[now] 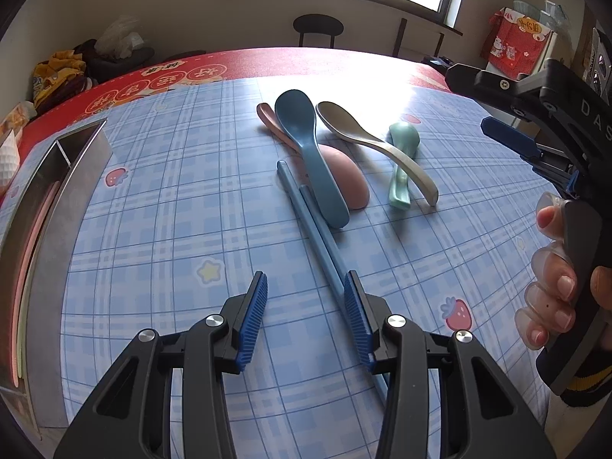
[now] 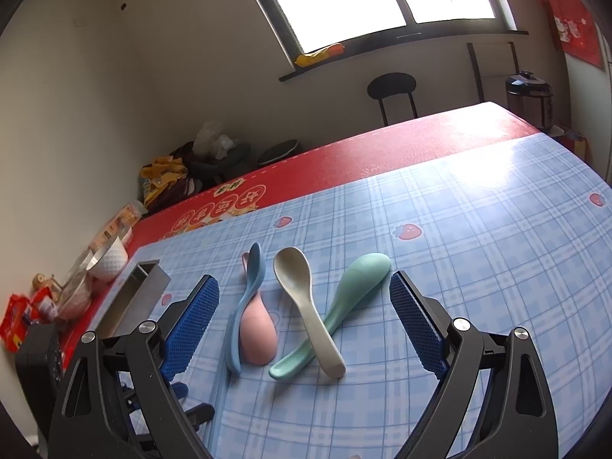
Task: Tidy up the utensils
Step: 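Close the left gripper on the blue chopstick and lift it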
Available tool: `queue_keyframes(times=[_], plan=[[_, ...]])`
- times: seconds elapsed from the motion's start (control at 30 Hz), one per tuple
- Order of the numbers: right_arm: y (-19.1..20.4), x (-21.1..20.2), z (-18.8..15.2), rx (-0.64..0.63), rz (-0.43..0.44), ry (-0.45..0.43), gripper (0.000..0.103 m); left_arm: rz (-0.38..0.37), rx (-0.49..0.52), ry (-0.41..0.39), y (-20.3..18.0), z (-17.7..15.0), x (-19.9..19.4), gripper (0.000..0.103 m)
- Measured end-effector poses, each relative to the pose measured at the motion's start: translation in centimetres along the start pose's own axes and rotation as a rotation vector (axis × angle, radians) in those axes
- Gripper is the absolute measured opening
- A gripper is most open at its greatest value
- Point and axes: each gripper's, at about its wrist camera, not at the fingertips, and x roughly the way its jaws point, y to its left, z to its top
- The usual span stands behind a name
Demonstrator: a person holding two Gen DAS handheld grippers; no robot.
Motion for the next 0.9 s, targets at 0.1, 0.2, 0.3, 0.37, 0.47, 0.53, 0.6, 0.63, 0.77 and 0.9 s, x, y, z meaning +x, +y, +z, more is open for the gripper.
queue_keyframes(times=[0.1,0.2,0.3,0.37,0.47,0.53,0.6,0.63,0.77,0.9], plan=[[0.0,0.0,-0.1,0.001,0.003,0.003,0.088,0.025,0.003,0.011,0.1,0.4,0.4,0.043],[0.0,0.1,-0.1,-0.001,0.003,0.005,0.088,0.049,0.012,0.016,0.1,1.0,1.0,0.042],[-0.1,0.0,0.0,0.005,0.003,0.002,0.088,0.07,0.035,0.011,-0.1,1.3,1.3,0.04],[-0.2,0.1,0.0,0.011,0.002,0.003,0.088,0.079,0.05,-0.001,-0.1,1.2,1.4,0.035],[-0.2,0.1,0.0,0.012,0.005,0.009,0.088,0.06,0.07,-0.013,0.3,1.3,1.4,0.02],[-0.2,0.2,-0.1,0.009,0.005,0.011,0.088,0.052,0.075,-0.007,0.5,1.7,1.7,0.019],[-0.2,0.2,-0.1,0.01,0.008,0.011,0.088,0.058,0.093,-0.003,0.4,2.1,2.0,0.019],[-0.2,0.2,-0.2,0.012,0.009,0.01,0.088,0.061,0.104,-0.006,0.2,2.2,2.1,0.019],[-0.5,0.0,-0.1,0.021,0.025,0.005,0.088,0.053,0.13,-0.032,-0.2,1.7,2.0,0.009],[-0.3,0.2,-0.2,0.013,0.045,0.011,0.088,0.066,0.118,-0.05,0.1,0.7,1.3,0.006]])
